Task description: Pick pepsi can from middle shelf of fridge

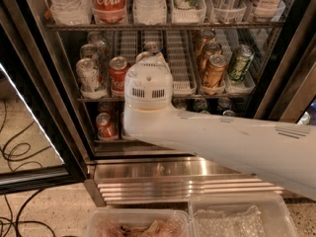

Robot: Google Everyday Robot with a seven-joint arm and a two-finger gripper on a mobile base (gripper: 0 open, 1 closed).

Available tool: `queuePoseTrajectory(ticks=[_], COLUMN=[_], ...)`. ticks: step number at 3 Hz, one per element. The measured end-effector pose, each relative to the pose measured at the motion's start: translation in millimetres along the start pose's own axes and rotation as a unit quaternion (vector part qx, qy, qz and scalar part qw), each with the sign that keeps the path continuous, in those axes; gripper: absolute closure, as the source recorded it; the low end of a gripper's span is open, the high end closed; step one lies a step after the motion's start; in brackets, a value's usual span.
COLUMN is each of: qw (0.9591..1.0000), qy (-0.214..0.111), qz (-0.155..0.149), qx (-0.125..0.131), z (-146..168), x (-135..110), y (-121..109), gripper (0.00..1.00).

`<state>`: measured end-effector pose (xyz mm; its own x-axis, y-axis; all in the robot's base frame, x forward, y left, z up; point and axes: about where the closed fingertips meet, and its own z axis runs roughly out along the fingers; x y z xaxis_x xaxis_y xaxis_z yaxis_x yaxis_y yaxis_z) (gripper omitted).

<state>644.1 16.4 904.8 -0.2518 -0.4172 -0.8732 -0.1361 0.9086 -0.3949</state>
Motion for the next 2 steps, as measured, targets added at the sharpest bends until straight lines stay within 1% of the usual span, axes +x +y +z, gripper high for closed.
queuePoseTrajectory(ticks=[1,2], qw=[0.9996,0.9990], qy=[-0.028,-0.027], qz=[0.007,0.032], qx=[0.006,0.015], z=[-24.1,-48.7], x=[-9.4,-2.1], y=[-8.3,-20.4], gripper=[1.00,1.00])
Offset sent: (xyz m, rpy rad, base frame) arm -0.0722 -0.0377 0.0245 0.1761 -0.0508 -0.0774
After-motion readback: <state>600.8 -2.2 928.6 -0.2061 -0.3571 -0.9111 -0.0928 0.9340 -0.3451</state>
